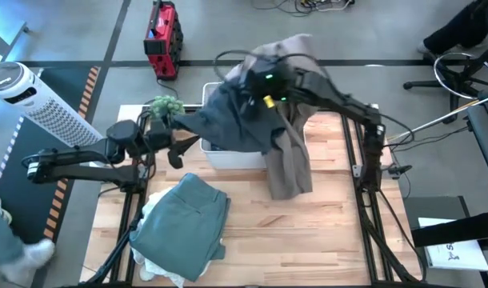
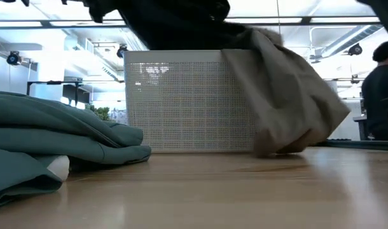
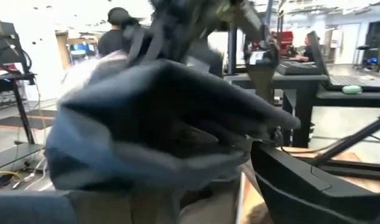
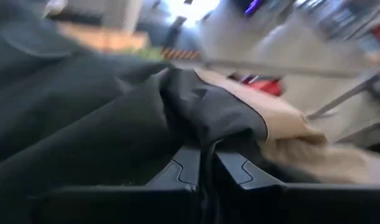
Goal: Sort clothes
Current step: Put the gray hoodie into the white bin
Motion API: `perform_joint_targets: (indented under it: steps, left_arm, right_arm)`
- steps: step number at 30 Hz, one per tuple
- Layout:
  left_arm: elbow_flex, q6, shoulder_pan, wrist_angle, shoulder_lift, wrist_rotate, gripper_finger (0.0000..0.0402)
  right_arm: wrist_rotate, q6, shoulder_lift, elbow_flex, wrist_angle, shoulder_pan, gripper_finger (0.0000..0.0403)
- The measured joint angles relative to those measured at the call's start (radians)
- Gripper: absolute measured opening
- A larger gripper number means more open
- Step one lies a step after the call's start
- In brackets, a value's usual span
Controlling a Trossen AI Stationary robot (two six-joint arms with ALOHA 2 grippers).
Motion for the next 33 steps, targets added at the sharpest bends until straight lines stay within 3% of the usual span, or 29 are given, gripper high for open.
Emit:
perform_joint_targets:
  steps: [10, 17, 26, 33]
  left_arm:
    - [-0.002, 0.0, -0.072, -0.089, 0.013, -0.024, 0.0219]
    - [-0.002, -0.006, -0.119, -0.209, -0.011, -0.094, 0.0219]
    - [-0.002, -0.068, -0.163, -0.365, -0.023, -0.163, 0.0219]
    - [-0.001, -0.095, -0.163, -0.466, -0.023, -0.167, 0.0223]
  right_arm:
    - [-0.113, 0.04, 0.225, -0.048, -0.014, -0.039, 0.0]
    - [-0.131, 0.046, 0.295, -0.048, -0.026, -0.081, 0.0]
    - [-0.138, 0.067, 0.246, -0.034, -0.082, -0.114, 0.0005]
    - [-0.14, 0.079, 0.137, 0.043, -0.167, -0.096, 0.0074]
